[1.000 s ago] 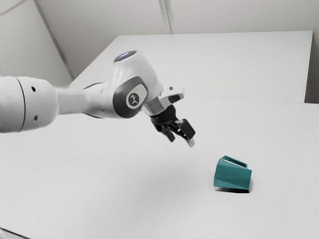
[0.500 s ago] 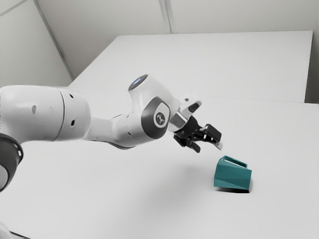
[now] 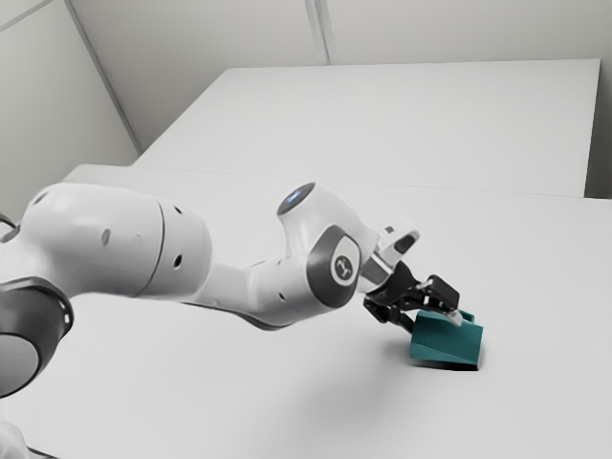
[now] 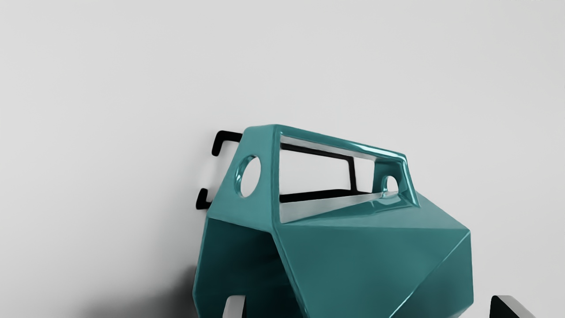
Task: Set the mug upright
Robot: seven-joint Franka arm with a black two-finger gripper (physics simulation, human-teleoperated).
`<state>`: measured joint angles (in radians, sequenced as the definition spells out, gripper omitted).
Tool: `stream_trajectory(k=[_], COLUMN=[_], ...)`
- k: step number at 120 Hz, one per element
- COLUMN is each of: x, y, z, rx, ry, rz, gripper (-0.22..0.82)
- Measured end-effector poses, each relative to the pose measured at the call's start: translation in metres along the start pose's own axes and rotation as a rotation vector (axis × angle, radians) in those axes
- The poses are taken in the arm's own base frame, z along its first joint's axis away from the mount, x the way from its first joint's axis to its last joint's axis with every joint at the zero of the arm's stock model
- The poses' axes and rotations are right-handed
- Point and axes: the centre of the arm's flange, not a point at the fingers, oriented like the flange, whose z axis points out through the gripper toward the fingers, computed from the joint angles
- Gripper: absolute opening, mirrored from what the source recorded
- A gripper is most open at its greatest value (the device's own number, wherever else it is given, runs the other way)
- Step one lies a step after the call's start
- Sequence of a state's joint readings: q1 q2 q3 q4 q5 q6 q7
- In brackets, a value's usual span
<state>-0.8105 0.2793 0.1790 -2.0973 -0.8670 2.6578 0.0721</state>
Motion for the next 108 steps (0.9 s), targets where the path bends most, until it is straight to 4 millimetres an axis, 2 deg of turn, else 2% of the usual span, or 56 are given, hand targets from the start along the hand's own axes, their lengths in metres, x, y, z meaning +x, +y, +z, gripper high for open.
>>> stream_trajectory(k=[19, 50, 73, 88, 108], x=[-0.008, -0.001, 0.004, 0.007, 0.009], y=[0.012, 0.035, 0.052, 0.061, 0.067], z=[0.007, -0.010, -0.015, -0.012, -0.009], rx=[-0.001, -0.019, -0.028, -0.033, -0.036], ry=[0.016, 0.064, 0.086, 0.093, 0.096], rz=[0.017, 0.079, 0.117, 0.132, 0.141], gripper=[0.58, 0.22, 0.00, -0.09, -0.15])
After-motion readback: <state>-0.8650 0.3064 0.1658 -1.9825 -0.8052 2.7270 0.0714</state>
